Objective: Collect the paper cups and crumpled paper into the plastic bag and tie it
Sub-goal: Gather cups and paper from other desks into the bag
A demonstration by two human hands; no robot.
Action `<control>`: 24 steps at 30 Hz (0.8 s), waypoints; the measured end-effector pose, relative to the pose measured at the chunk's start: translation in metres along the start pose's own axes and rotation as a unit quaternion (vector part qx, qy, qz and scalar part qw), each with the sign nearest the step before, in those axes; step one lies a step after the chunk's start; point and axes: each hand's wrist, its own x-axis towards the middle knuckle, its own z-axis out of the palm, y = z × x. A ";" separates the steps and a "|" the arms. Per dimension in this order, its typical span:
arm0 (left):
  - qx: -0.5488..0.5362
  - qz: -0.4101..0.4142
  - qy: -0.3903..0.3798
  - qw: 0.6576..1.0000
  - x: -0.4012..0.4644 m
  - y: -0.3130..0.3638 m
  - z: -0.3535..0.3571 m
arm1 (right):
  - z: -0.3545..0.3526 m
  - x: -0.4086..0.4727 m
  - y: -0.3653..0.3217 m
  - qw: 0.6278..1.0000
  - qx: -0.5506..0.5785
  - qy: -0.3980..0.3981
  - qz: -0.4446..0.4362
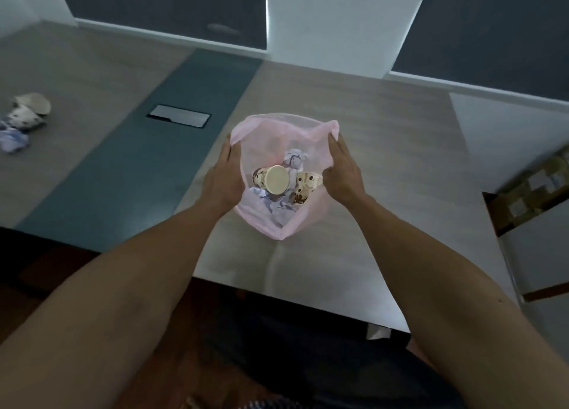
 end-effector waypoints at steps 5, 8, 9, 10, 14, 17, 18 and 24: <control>0.009 -0.037 0.025 0.999 -0.019 -0.102 -0.078 | 0.066 -0.002 -0.111 0.999 0.020 -0.002 -0.029; 0.011 -0.058 0.035 0.998 -0.033 -0.169 -0.117 | 0.111 -0.003 -0.177 0.998 0.028 -0.007 -0.052; 0.015 -0.062 0.037 0.997 -0.039 -0.191 -0.127 | 0.126 -0.003 -0.197 0.998 0.033 -0.011 -0.057; 0.019 -0.062 0.042 0.997 -0.045 -0.216 -0.139 | 0.145 -0.004 -0.219 0.997 0.035 -0.015 -0.062; 0.028 -0.071 0.066 0.995 -0.063 -0.291 -0.170 | 0.205 -0.004 -0.280 0.996 0.026 -0.039 -0.077; 0.038 -0.116 0.081 0.989 -0.076 -0.346 -0.193 | 0.245 -0.002 -0.335 0.993 0.027 -0.070 -0.092; 0.038 -0.129 0.084 0.987 -0.079 -0.363 -0.199 | 0.258 0.000 -0.352 0.991 0.027 -0.081 -0.100; 0.053 -0.187 0.092 0.976 -0.080 -0.455 -0.222 | 0.332 0.023 -0.430 0.980 0.039 -0.133 -0.143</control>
